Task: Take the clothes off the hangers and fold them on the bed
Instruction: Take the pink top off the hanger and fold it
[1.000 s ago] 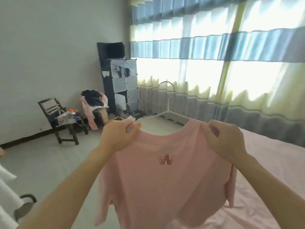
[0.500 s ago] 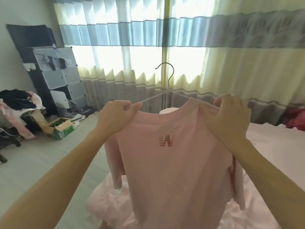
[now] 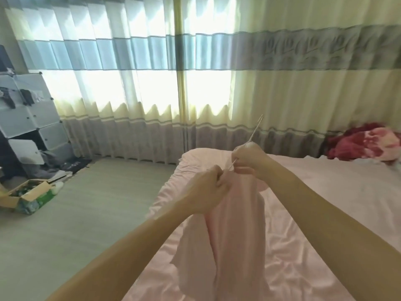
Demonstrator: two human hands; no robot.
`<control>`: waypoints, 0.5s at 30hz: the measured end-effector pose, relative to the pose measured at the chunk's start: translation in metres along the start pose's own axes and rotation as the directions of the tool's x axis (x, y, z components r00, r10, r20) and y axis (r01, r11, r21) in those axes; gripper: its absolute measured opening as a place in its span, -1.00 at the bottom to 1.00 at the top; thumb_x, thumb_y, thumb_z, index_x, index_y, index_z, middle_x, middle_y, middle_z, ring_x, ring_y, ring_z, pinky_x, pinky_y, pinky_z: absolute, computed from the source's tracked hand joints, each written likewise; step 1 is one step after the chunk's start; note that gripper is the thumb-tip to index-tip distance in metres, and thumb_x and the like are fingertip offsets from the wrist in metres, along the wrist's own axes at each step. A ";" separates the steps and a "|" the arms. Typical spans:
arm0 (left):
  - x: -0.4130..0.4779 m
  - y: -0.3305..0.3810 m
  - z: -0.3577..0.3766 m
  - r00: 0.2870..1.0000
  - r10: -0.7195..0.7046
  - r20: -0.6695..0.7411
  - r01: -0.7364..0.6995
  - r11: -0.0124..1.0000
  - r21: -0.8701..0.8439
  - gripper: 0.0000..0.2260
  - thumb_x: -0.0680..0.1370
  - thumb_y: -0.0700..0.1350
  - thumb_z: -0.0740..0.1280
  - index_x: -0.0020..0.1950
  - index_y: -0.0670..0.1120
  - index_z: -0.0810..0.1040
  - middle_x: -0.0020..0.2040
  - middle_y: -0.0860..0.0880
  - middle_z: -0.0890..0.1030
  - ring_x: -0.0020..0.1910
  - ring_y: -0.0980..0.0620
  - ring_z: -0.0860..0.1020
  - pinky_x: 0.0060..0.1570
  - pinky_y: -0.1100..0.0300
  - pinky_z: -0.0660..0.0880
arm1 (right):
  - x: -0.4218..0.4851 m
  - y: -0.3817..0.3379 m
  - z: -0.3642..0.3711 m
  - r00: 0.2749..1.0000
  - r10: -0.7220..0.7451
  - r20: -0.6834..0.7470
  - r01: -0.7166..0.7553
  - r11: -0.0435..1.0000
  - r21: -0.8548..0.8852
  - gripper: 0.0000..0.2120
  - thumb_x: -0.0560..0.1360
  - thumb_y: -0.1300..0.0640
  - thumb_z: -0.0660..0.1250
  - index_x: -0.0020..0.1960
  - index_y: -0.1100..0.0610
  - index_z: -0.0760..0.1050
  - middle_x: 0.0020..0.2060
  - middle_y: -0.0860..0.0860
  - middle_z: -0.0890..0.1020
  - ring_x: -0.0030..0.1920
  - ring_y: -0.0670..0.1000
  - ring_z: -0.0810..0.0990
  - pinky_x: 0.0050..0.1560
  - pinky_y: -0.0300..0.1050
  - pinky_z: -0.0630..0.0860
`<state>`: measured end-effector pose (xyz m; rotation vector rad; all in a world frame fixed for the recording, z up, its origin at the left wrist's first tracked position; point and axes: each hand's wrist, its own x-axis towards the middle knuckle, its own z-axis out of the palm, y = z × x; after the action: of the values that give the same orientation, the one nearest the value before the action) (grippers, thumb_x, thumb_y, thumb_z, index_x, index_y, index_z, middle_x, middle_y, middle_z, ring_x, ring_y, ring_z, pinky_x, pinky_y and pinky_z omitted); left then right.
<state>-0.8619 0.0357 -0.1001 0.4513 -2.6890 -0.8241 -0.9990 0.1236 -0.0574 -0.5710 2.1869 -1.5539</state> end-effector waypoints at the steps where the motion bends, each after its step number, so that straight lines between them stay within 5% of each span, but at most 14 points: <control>1: -0.001 0.004 -0.001 0.995 0.045 0.094 -0.039 0.998 -0.058 -0.75 0.64 0.13 0.23 0.05 -0.05 0.49 -0.08 0.03 0.58 -0.15 0.07 0.55 -0.22 0.25 0.41 | 0.004 -0.002 0.002 1.000 0.005 -0.003 -0.005 1.000 0.018 -0.85 0.45 0.40 0.24 -0.20 0.22 0.50 -0.30 0.09 0.64 -0.29 0.02 0.65 -0.28 -0.14 0.61; 5: 0.002 -0.002 -0.020 0.917 0.143 0.371 -0.117 0.989 -0.092 -0.65 0.66 0.18 0.18 0.08 -0.03 0.63 0.04 0.03 0.67 -0.12 0.17 0.59 0.00 0.32 0.49 | 0.004 -0.015 0.008 0.998 -0.048 -0.031 0.046 0.997 -0.062 -0.75 0.61 0.36 0.10 0.00 0.21 0.54 -0.16 0.08 0.70 -0.37 -0.06 0.57 -0.43 -0.23 0.53; 9: 0.030 -0.042 -0.048 0.988 0.128 0.089 -0.135 0.988 0.079 -0.71 0.60 0.08 0.33 0.30 0.04 0.51 0.21 0.06 0.54 0.13 0.05 0.54 0.21 0.08 0.48 | -0.012 -0.027 -0.005 0.990 -0.054 0.129 0.074 0.984 -0.162 -0.64 0.43 0.51 -0.03 -0.11 0.28 0.50 -0.38 0.03 0.56 -0.45 -0.05 0.46 -0.49 -0.24 0.31; 15: 0.057 -0.045 -0.084 0.972 0.199 -0.122 -0.165 0.956 0.243 -0.46 0.59 0.19 0.29 0.53 0.15 0.22 0.50 -0.08 0.30 0.50 -0.13 0.23 0.44 -0.13 0.25 | -0.043 -0.037 -0.032 0.954 -0.240 0.179 0.293 0.873 -0.390 -0.60 0.43 0.48 0.01 -0.21 0.19 0.56 -0.46 0.02 0.54 -0.37 -0.06 0.56 -0.39 -0.19 0.52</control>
<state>-0.8735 -0.0618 -0.0496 0.2940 -2.6498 -0.4109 -0.9769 0.1611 -0.0086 -1.1142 2.4282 -1.1285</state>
